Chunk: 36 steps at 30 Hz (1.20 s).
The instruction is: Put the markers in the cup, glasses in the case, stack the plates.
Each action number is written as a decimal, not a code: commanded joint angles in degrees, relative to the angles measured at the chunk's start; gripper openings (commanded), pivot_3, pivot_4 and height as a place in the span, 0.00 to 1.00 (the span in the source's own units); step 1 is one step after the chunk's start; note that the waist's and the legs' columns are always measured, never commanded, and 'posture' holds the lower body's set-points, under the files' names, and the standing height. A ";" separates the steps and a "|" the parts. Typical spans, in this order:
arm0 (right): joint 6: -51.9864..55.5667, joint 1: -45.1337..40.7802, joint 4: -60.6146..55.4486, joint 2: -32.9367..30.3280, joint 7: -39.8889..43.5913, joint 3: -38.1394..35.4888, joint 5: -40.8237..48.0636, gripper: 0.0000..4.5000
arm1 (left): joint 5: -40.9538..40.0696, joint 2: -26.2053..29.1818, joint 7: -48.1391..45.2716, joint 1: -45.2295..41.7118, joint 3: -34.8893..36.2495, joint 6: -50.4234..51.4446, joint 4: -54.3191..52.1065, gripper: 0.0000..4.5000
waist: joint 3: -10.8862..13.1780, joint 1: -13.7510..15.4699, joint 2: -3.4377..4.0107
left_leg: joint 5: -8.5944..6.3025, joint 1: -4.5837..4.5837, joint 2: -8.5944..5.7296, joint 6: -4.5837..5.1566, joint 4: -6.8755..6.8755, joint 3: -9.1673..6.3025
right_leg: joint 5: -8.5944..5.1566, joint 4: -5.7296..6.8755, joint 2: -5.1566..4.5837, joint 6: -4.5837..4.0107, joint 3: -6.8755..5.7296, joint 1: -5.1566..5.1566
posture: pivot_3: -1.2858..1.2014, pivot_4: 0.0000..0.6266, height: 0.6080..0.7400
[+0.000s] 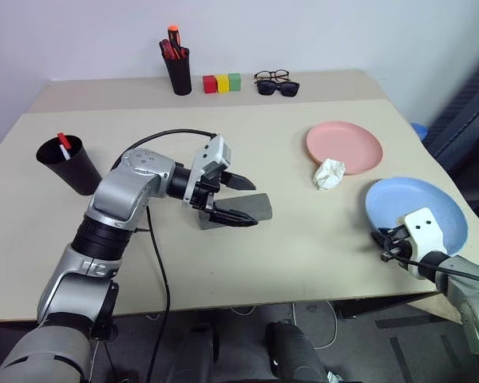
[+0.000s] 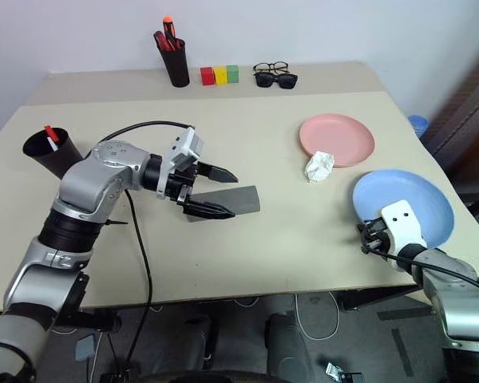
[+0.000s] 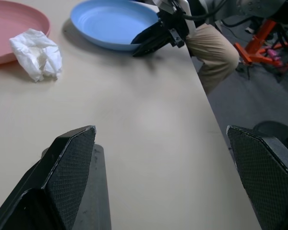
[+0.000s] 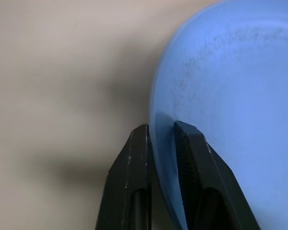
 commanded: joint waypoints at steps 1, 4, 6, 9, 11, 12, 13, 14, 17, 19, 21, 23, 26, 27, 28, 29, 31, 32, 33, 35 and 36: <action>-3.27 -1.78 -1.79 -1.33 -1.98 -0.40 -2.72 0.14 | -1.43 0.32 1.18 0.11 0.91 -0.68 -1.84 1.00 | 0.00 -0.02 0.00 | 0.00 0.00 0.00 0.00 0.00 0.01 | 0.00 0.00 0.00 0.00 0.00 0.00 | 0.52 0.24 1.00; -5.04 -6.11 -2.05 -2.24 -3.31 0.55 -4.86 0.14 | -1.94 0.31 2.27 0.33 1.34 -0.46 -1.94 1.00 | 0.01 -0.27 0.02 | 0.00 0.01 0.00 0.00 0.00 0.03 | 0.00 0.01 -0.01 0.00 0.02 -0.01 | 0.52 0.24 1.00; -6.90 -10.38 -1.12 -3.72 -3.33 2.55 -7.07 0.14 | -2.11 0.43 3.21 0.41 1.58 -0.45 -1.86 1.00 | 0.03 -0.33 0.05 | 0.00 0.01 0.00 0.00 0.01 0.06 | 0.01 0.04 -0.01 -0.01 0.03 -0.04 | 0.52 0.24 1.00; -9.71 -18.52 3.54 -5.07 -2.30 5.90 -8.79 0.14 | -2.54 0.66 4.58 0.90 1.87 -0.22 -2.36 1.00 | 0.03 -0.27 0.04 | 0.00 0.02 0.01 0.00 0.02 0.05 | 0.02 0.06 0.01 -0.02 0.02 -0.05 | 0.52 0.24 1.00; -11.97 -23.60 7.80 -5.35 -1.00 8.05 -9.48 0.14 | -2.84 0.82 5.47 1.34 2.07 -0.04 -2.89 1.00 | 0.03 -0.21 0.03 | 0.00 0.00 0.02 0.00 0.01 0.04 | 0.03 0.06 0.03 -0.04 0.02 -0.06 | 0.52 0.24 1.00; -13.51 -26.76 11.25 -4.89 -0.40 9.13 -9.66 0.14 | -3.12 0.85 6.08 1.64 2.27 0.24 -3.31 1.00 | 0.03 -0.21 0.03 | 0.00 0.00 0.02 0.00 0.01 0.04 | 0.06 0.04 0.03 -0.09 0.01 -0.06 | 0.52 0.24 1.00; -15.34 -29.76 14.99 -4.50 0.26 10.42 -10.14 0.14 | -3.34 0.99 6.68 1.98 2.46 0.47 -3.74 1.00 | 0.03 -0.17 0.03 | 0.00 -0.01 0.02 0.00 0.00 0.04 | 0.15 0.03 0.02 -0.22 0.01 -0.06 | 0.52 0.24 1.00; -17.59 -32.26 18.64 -4.39 0.94 11.77 -10.96 0.14 | -3.45 1.15 7.28 2.30 2.56 0.52 -4.19 1.00 | 0.04 -0.14 0.02 | 0.00 -0.03 0.00 0.00 -0.02 0.04 | 0.15 -0.01 0.00 -0.22 0.02 -0.06 | 0.52 0.24 1.00; -22.50 -38.61 29.13 -3.83 2.61 14.76 -12.61 0.14 | -4.14 2.04 8.94 3.62 3.34 1.30 -6.07 1.00 | 0.05 -0.21 0.03 | 0.00 -0.06 -0.02 0.00 -0.06 0.07 | 0.17 -0.12 -0.02 -0.19 0.02 -0.06 | 0.52 0.24 1.00; -22.43 -40.58 32.08 -3.36 3.93 14.96 -11.75 0.14 | -4.52 2.77 10.15 4.55 4.10 2.01 -7.42 1.00 | 0.05 -0.12 0.03 | 0.00 -0.06 -0.02 0.00 -0.18 0.06 | 0.22 -0.20 -0.02 -0.10 0.02 -0.06 | 0.52 0.24 1.00; -20.16 -39.62 31.16 -3.57 6.07 14.30 -9.98 0.19 | -5.23 3.46 11.40 5.63 4.99 3.01 -8.64 1.00 | 0.05 -0.16 0.03 | 0.01 -0.05 -0.01 0.00 -0.32 0.05 | 0.25 -0.26 -0.02 -0.04 0.02 -0.11 | 0.52 0.24 1.00; -17.87 -36.93 28.82 -4.33 7.32 13.31 -8.96 0.32 | -5.57 4.08 12.21 6.59 5.28 3.45 -9.49 1.00 | 0.05 -0.08 0.03 | 0.01 -0.06 -0.01 0.00 -0.40 0.02 | 0.25 -0.25 -0.02 0.04 0.01 -0.14 | 0.52 0.24 1.00; -14.02 -31.25 22.78 -5.12 6.56 10.28 -7.61 0.63 | -6.33 4.67 12.73 7.32 5.36 3.57 -9.86 1.00 | 0.05 0.21 0.03 | 0.00 -0.07 -0.02 0.00 -0.44 -0.03 | 0.24 -0.26 -0.02 0.06 -0.03 -0.14 | 0.52 0.24 1.00; -11.42 -28.33 19.15 -5.29 6.01 8.17 -6.52 0.75 | -6.35 4.70 12.73 7.39 5.21 3.43 -9.70 1.00 | 0.05 0.18 0.03 | 0.00 -0.08 -0.03 0.00 -0.45 -0.02 | 0.23 -0.26 -0.04 0.06 -0.03 -0.14 | 0.52 0.24 1.00; -8.58 -25.78 15.75 -5.44 5.63 6.27 -5.43 0.86 | -6.28 4.68 12.69 7.38 5.02 3.26 -9.48 1.00 | 0.05 0.22 0.03 | 0.00 -0.09 -0.04 0.00 -0.43 -0.01 | 0.23 -0.26 -0.04 0.07 -0.02 -0.14 | 0.52 0.24 1.00; -5.92 -23.53 12.71 -5.70 5.54 4.77 -4.50 0.97 | -6.11 4.59 12.58 7.19 4.78 2.97 -9.01 1.00 | 0.05 0.18 0.03 | 0.00 -0.11 -0.04 0.00 -0.40 -0.02 | 0.23 -0.26 -0.04 0.07 -0.02 -0.15 | 0.52 0.24 1.00; -0.88 -19.11 6.92 -6.11 5.56 2.05 -2.74 0.97 | -5.99 4.33 12.25 6.61 4.35 2.64 -8.12 1.00 | 0.04 0.14 0.03 | 0.00 -0.10 -0.04 0.00 -0.36 -0.01 | 0.23 -0.25 -0.04 0.06 -0.01 -0.13 | 0.52 0.24 1.00; 1.61 -16.92 4.43 -6.10 5.51 0.81 -1.88 0.97 | -5.88 4.14 11.98 6.21 4.10 2.40 -7.52 1.00 | 0.04 0.11 0.04 | 0.00 -0.08 -0.04 0.00 -0.34 -0.01 | 0.22 -0.25 -0.03 0.05 0.00 -0.11 | 0.52 0.24 1.00; 3.63 -15.04 2.44 -5.97 5.36 -0.18 -1.16 0.97 | -5.77 3.98 11.73 5.91 3.88 2.11 -7.06 1.00 | 0.04 -0.04 0.04 | 0.00 -0.06 -0.04 0.00 -0.31 0.00 | 0.22 -0.23 -0.03 0.02 0.00 -0.09 | 0.52 0.24 1.00; 6.17 -12.35 0.13 -5.39 4.77 -1.48 -0.32 0.97 | -5.56 3.63 11.40 5.43 3.54 1.62 -6.30 1.00 | 0.04 -0.16 0.04 | 0.01 0.03 -0.02 0.00 -0.26 0.03 | 0.16 -0.20 -0.01 -0.18 0.00 -0.02 | 0.52 0.24 1.00; 6.98 -11.05 -0.23 -5.30 4.71 -1.52 -0.26 0.97 | -5.50 3.43 11.22 5.19 3.30 1.34 -5.95 1.00 | 0.04 -0.23 0.03 | 0.01 0.04 -0.01 0.00 -0.21 0.04 | 0.16 -0.17 0.00 -0.20 0.00 -0.01 | 0.52 0.24 1.00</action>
